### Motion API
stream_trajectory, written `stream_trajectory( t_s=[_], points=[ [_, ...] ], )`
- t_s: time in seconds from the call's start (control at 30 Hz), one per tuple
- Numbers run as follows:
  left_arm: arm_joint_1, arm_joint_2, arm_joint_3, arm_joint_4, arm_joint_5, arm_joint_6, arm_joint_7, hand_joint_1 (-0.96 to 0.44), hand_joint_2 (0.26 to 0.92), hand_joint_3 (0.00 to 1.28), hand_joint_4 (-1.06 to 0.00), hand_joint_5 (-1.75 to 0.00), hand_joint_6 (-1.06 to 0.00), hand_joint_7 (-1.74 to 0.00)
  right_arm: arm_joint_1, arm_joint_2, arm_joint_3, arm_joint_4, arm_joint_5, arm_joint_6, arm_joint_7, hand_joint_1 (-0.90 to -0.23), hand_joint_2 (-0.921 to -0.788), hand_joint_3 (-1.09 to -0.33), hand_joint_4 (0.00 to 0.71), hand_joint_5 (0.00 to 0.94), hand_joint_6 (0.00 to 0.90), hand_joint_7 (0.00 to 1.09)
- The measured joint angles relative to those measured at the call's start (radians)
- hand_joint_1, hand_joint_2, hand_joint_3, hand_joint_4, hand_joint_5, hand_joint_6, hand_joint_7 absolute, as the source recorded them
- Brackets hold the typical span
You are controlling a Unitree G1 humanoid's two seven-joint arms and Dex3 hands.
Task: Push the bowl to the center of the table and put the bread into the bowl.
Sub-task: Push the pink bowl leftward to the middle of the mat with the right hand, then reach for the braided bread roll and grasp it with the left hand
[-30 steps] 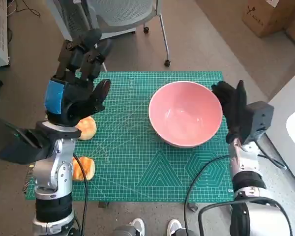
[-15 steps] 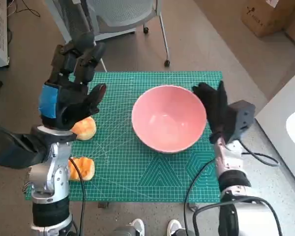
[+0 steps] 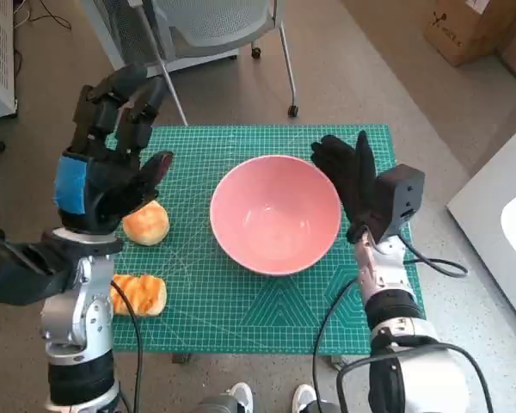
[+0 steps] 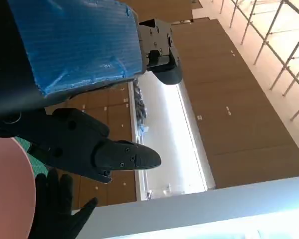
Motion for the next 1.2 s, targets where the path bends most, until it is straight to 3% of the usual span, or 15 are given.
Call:
stream_trajectory(
  t_s=[0.33, 0.67, 0.93, 1.2],
  points=[
    [0.018, 0.0, 0.002, -0.013, -0.001, 0.001, 0.004, -0.43, 0.921, 0.17, -0.18, -0.22, -0.01, -0.79, -0.014, 0.042, -0.019, 0.0, 0.008, 0.0, 0.02, -0.615, -0.921, -0.559, 0.203, 0.004, 0.383, 0.01],
    [0.038, 0.003, 0.016, -0.045, -0.016, 0.017, 0.012, -0.43, 0.921, 0.16, -0.2, -0.19, -0.06, -0.77, -0.023, 0.019, -0.017, -0.006, 0.008, -0.018, 0.044, -0.585, -0.921, -0.617, 0.201, 0.001, 0.379, 0.01],
    [0.051, 0.009, 0.037, -0.052, -0.032, 0.022, 0.014, -0.42, 0.921, 0.15, -0.23, -0.18, -0.05, -0.73, -0.045, -0.026, -0.016, -0.049, 0.007, -0.141, 0.071, -0.56, -0.921, -0.66, 0.196, 0.001, 0.368, 0.0],
    [0.058, 0.062, 0.06, -0.083, -0.03, 0.023, -0.011, -0.44, 0.921, 0.15, -0.22, -0.16, -0.03, -0.71, -0.076, -0.049, -0.035, -0.12, 0.063, -0.28, 0.159, -0.615, -0.921, -0.58, 0.238, 0.016, 0.394, 0.02]
  ],
)
